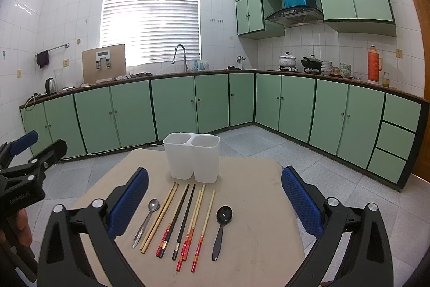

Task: Organize utensils
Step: 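Move the left tool toward the silver spoon while the right tool approaches the black spoon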

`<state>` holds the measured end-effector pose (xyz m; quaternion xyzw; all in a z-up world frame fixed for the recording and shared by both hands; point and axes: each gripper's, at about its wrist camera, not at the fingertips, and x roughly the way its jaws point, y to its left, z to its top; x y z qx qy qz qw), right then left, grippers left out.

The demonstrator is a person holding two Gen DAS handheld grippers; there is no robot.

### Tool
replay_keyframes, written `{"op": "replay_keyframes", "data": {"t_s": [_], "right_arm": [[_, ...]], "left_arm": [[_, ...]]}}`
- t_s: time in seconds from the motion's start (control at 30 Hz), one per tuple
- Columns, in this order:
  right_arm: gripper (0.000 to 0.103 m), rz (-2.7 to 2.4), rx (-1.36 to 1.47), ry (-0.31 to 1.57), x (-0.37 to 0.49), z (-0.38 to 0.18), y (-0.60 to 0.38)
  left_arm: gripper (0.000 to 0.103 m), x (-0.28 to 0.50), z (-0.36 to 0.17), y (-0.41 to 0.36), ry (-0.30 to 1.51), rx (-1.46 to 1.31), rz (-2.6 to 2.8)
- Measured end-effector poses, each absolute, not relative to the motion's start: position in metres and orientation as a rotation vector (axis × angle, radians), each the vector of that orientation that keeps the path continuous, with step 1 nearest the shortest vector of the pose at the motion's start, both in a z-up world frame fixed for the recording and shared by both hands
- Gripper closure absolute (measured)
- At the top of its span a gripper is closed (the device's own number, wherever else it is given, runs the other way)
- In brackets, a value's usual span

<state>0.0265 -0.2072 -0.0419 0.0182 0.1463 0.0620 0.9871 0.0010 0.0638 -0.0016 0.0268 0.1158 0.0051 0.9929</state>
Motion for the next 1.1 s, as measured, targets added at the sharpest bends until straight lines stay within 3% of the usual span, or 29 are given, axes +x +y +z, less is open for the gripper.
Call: {"op": "replay_keyframes", "data": {"t_s": [0.17, 0.43, 0.9, 1.1], "right_arm": [[0.006, 0.072, 0.002, 0.383, 0.049, -0.061, -0.209], [0.01, 0.042, -0.025, 0.597, 0.112, -0.104, -0.213], [0.025, 0.07, 0.023, 0.8, 0.19, -0.145, -0.222], [0.026, 0.095, 0.029, 0.849, 0.208, -0.161, -0.22]], "left_arm": [[0.005, 0.023, -0.015, 0.081, 0.317, 0.062, 0.058], [0.005, 0.091, -0.067, 0.116, 0.61, 0.032, 0.108], [0.005, 0.182, -0.133, 0.063, 0.86, 0.12, 0.071], [0.005, 0.201, -0.153, 0.059, 0.915, 0.123, 0.065]]}}
